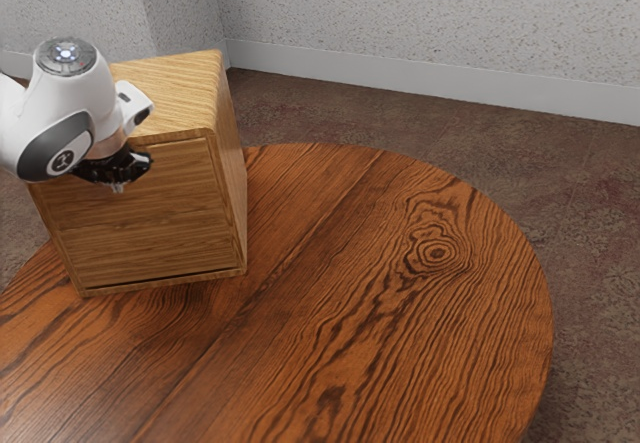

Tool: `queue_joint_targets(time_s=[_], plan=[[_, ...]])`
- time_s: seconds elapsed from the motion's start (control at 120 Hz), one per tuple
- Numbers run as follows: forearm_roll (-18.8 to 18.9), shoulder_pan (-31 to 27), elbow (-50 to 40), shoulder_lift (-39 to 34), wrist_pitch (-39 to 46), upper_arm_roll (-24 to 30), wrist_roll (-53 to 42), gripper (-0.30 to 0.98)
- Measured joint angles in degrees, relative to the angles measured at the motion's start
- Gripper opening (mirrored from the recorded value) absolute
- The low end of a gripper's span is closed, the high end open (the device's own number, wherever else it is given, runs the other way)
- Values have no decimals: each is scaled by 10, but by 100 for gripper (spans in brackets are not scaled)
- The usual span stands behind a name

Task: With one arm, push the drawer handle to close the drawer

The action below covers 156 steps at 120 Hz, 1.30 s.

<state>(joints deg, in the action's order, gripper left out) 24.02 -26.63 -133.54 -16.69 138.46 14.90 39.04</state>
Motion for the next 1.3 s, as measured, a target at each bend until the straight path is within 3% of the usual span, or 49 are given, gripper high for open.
queue_joint_targets(time_s=[0.108, 0.475, 0.758, 0.942, 1.133, 1.3], plan=[[-9, 6, 0, -10, -22, -2, 0, -10], [-109, 73, 1, -103, -196, -2, 1, -10], [-132, 97, 108, -103, -300, -2, -9, -10], [-134, 89, 249, -54, -370, -2, -50, -9], [-136, 79, 291, -25, -418, 2, -111, 32], [-137, 82, 289, -20, -435, 3, -150, 52]])
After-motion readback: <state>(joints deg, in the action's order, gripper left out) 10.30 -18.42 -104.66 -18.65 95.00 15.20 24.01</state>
